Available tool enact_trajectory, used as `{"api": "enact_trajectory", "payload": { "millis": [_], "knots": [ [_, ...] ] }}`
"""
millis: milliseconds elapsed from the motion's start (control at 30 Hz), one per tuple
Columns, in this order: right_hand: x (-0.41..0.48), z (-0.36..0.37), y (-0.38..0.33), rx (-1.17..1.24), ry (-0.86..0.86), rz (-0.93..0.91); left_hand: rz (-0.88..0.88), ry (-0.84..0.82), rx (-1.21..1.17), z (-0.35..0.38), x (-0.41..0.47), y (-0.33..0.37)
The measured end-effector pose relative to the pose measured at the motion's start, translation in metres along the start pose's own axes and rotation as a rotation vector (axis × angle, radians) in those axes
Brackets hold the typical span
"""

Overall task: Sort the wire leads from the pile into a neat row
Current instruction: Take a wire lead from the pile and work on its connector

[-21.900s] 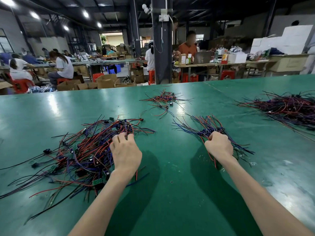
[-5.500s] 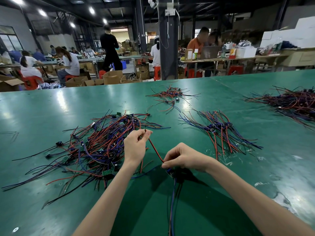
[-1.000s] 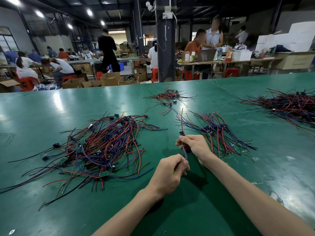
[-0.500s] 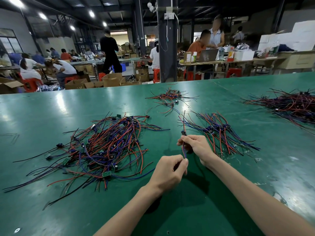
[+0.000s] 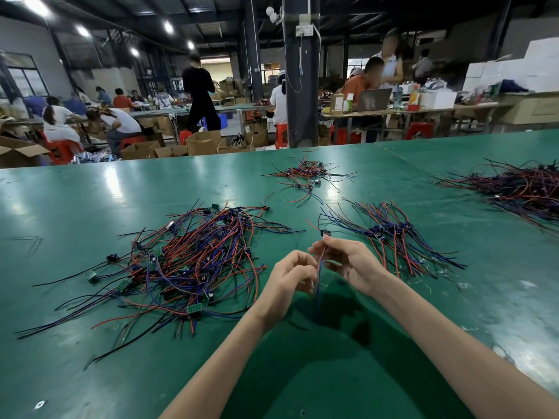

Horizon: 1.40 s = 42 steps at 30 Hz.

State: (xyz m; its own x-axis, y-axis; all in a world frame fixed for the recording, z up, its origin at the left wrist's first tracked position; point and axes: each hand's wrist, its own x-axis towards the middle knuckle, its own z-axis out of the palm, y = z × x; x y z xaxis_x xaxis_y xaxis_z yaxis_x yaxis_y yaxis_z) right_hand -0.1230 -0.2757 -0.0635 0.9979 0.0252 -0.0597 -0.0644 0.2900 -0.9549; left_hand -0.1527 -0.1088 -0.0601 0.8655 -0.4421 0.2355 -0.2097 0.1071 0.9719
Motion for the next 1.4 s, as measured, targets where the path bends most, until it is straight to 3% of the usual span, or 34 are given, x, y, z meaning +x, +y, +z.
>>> {"api": "enact_trajectory", "payload": {
  "millis": [100, 233, 367, 567, 800, 1400],
  "knots": [
    [-0.002, -0.001, -0.002, -0.014, -0.019, -0.006, -0.077, 0.079, -0.063, -0.002, 0.004, 0.0],
    [-0.006, 0.006, 0.001, -0.004, -0.146, -0.001, -0.183, 0.176, 0.052, -0.003, 0.01, -0.006],
    [-0.007, 0.013, 0.007, -0.053, -0.203, -0.01, -0.127, 0.145, 0.11, -0.001, 0.008, -0.009],
    [-0.008, 0.015, 0.009, -0.101, -0.205, -0.064, -0.137, 0.176, -0.019, 0.0, 0.007, -0.009],
    [-0.007, 0.015, 0.011, -0.139, -0.087, -0.125, -0.129, 0.147, 0.033, 0.001, 0.006, -0.006],
    [0.005, -0.012, -0.002, -0.254, 0.219, -0.235, -0.081, -0.146, 0.065, 0.017, -0.009, 0.002]
  ]
}}
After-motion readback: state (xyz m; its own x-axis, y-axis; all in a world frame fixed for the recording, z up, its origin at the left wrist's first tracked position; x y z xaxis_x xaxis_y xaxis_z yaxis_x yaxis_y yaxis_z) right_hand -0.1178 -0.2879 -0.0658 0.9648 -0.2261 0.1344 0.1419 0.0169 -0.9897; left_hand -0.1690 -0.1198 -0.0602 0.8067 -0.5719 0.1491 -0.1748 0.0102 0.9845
